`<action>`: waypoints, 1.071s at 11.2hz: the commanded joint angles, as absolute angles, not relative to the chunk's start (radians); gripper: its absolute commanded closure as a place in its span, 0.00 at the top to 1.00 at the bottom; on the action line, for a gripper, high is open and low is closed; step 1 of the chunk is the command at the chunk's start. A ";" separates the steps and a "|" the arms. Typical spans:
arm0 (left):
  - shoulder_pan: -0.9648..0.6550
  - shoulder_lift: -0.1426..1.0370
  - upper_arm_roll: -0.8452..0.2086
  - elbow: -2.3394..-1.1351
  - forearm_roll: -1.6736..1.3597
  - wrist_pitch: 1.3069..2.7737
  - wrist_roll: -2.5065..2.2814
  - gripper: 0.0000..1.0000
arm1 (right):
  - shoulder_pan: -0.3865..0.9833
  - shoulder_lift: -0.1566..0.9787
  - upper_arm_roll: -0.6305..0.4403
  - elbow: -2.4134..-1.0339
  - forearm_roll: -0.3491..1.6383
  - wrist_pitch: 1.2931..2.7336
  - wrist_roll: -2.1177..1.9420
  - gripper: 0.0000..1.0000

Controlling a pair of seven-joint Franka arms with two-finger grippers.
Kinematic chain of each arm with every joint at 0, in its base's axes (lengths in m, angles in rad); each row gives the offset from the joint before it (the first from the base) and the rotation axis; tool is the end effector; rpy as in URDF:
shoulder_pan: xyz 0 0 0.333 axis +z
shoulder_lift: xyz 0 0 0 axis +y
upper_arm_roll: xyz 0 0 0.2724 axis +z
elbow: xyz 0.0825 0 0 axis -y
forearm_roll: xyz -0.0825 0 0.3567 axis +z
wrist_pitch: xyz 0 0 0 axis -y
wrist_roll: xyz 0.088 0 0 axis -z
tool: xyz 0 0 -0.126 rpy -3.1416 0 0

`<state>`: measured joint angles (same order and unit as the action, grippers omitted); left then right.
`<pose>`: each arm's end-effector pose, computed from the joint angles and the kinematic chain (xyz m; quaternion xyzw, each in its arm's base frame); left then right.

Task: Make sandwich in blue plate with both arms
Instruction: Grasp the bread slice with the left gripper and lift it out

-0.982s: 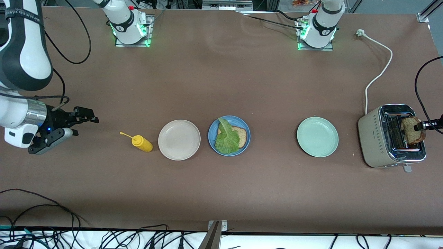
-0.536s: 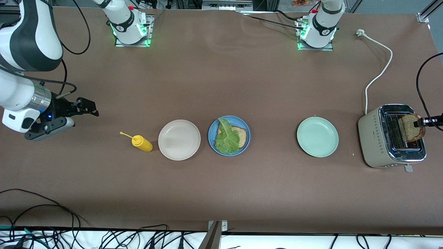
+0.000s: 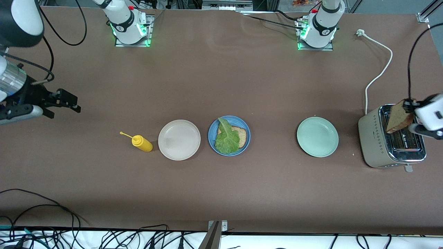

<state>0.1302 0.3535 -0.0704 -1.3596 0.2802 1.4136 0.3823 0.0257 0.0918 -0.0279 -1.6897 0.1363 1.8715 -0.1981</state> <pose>0.5802 0.0784 0.4496 -0.9683 0.1561 0.1720 0.0919 0.5724 0.0120 0.4860 -0.9936 -0.0805 -0.0512 0.0598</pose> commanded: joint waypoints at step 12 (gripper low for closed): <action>-0.064 0.503 -0.256 -1.338 -0.332 1.442 0.259 0.00 | 0.029 0.054 0.002 -1.612 -0.020 1.781 -0.120 1.00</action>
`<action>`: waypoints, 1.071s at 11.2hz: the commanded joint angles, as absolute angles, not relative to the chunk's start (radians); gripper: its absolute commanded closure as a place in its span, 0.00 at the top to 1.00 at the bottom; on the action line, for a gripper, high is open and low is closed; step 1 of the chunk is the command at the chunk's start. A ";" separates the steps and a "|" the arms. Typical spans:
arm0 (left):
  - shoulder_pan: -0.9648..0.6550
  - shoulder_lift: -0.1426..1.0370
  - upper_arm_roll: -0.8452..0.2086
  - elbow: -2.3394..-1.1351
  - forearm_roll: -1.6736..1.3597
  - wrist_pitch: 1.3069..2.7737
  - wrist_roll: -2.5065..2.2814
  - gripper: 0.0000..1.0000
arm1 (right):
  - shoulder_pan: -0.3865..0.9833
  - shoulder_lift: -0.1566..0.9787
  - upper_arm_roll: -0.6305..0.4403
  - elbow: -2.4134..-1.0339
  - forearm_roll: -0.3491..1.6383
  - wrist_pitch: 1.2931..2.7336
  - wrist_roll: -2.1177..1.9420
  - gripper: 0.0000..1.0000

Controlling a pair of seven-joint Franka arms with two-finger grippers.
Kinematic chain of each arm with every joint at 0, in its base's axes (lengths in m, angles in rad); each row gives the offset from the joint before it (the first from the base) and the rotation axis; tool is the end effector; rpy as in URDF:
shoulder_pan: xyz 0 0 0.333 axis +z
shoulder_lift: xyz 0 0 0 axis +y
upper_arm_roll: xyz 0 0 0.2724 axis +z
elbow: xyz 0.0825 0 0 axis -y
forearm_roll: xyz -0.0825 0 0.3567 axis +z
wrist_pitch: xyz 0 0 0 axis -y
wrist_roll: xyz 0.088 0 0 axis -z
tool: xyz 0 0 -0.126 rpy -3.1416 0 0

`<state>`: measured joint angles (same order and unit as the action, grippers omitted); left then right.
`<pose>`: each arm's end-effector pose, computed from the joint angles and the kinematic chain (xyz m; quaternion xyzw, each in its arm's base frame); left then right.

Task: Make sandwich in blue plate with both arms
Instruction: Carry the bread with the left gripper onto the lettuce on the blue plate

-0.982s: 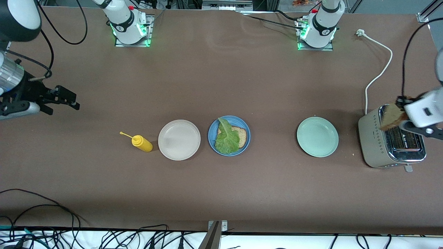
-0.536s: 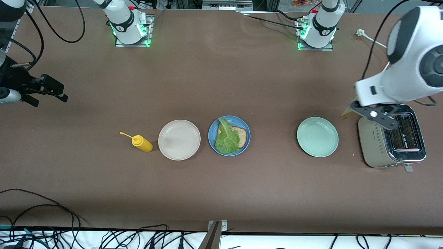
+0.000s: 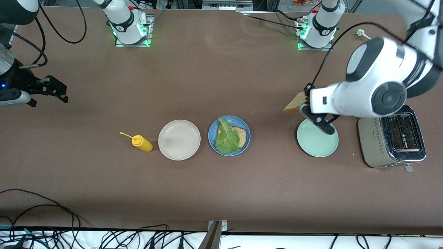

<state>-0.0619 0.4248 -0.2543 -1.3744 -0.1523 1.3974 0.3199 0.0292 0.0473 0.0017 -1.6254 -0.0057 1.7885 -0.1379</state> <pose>0.5557 -0.1827 0.4069 0.9249 -0.3022 -0.1912 0.1292 0.5602 0.0167 0.5320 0.9947 0.0846 0.0576 0.0059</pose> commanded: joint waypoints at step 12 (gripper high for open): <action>-0.109 0.893 -0.256 -1.344 -1.138 1.825 0.323 0.00 | 0.021 0.049 -0.026 -1.608 -0.023 1.761 -0.123 1.00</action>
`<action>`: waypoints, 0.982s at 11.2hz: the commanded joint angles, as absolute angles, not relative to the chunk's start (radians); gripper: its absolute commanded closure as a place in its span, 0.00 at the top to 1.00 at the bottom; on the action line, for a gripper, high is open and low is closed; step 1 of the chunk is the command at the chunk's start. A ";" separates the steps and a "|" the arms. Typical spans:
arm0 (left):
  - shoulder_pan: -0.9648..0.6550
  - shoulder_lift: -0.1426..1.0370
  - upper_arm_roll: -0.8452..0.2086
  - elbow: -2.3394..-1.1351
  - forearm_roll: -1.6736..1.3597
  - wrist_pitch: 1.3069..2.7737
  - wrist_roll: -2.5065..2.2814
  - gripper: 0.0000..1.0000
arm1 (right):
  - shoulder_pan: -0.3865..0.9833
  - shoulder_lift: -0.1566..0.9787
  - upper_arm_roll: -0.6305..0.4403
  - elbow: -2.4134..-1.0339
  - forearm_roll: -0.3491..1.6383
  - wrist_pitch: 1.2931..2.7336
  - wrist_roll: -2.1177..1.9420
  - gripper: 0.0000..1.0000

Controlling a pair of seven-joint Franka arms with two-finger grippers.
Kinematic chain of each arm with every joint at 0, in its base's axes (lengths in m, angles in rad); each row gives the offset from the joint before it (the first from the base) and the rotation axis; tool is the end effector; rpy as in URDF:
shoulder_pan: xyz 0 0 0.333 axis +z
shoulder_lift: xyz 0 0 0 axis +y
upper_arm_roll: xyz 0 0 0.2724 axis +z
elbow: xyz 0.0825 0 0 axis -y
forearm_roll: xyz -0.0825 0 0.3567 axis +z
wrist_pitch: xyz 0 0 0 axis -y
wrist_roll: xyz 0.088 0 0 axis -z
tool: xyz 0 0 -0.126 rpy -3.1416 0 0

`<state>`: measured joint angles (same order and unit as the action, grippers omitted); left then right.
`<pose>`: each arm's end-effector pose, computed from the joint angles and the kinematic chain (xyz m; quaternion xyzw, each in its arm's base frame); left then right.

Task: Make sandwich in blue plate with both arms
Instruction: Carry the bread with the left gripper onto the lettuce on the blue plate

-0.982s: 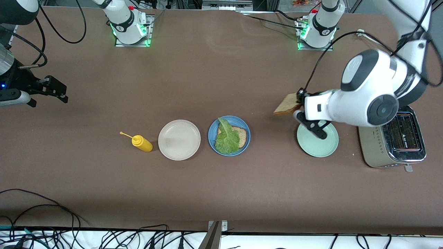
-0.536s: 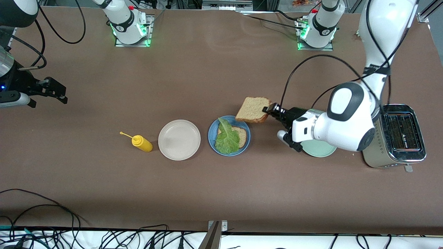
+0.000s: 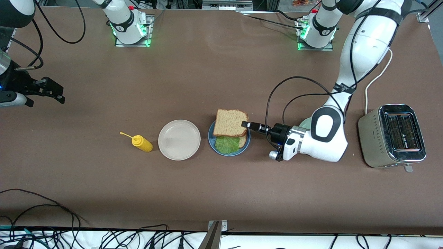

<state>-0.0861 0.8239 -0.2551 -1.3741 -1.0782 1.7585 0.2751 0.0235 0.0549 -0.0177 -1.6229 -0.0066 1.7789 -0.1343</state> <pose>0.6027 -0.2791 0.2395 0.8113 -0.0344 -0.1942 0.5503 0.5611 0.0028 0.5279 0.9962 0.0705 0.0502 0.0070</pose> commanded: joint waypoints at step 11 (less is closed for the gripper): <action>-0.101 1.026 -0.224 -1.365 -1.188 1.833 0.636 1.00 | 0.023 0.063 -0.037 -1.583 -0.020 1.770 -0.117 1.00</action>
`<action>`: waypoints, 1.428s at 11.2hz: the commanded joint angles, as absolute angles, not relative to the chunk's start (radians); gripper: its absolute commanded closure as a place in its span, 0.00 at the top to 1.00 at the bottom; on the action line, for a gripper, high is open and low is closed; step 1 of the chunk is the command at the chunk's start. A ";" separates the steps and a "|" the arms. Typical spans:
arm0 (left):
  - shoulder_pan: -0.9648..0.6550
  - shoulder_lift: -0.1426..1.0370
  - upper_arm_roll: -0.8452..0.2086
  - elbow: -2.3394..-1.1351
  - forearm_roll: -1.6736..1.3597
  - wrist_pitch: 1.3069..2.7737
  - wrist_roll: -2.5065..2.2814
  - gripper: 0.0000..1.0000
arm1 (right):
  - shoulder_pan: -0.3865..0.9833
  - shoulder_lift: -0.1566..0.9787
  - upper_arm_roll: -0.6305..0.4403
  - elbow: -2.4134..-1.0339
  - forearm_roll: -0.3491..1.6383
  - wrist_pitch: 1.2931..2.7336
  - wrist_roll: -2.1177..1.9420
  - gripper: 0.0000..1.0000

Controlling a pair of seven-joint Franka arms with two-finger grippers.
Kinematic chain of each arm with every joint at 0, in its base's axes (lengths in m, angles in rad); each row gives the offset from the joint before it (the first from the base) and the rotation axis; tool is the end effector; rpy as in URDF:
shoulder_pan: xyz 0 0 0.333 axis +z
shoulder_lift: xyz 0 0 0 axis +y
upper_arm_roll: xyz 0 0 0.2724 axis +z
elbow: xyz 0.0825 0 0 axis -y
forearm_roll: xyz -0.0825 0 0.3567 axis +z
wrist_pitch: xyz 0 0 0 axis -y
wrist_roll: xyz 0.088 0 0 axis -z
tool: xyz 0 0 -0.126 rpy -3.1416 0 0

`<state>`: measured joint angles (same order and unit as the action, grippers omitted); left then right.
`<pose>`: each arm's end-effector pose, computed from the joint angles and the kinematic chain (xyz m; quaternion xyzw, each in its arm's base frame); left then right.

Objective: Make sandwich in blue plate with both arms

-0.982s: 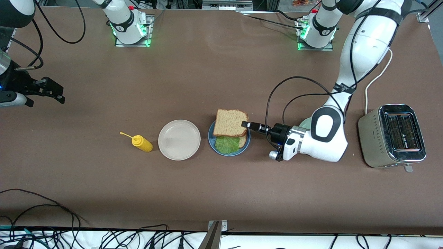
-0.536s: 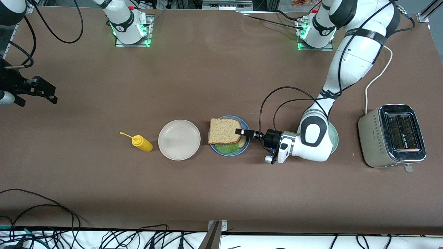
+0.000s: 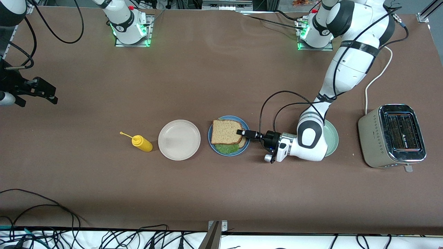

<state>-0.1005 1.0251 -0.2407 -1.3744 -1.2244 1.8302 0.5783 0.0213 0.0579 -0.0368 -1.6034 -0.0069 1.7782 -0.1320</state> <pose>0.5874 -0.2792 0.1197 0.7794 -0.0389 -0.1499 0.6071 0.5628 -0.0090 0.5352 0.9966 0.0587 0.0579 0.0088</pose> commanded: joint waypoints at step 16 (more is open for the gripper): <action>-0.054 0.658 -0.166 -1.355 -0.454 1.651 0.295 1.00 | 0.021 0.064 -0.040 -1.585 -0.005 1.770 -0.117 1.00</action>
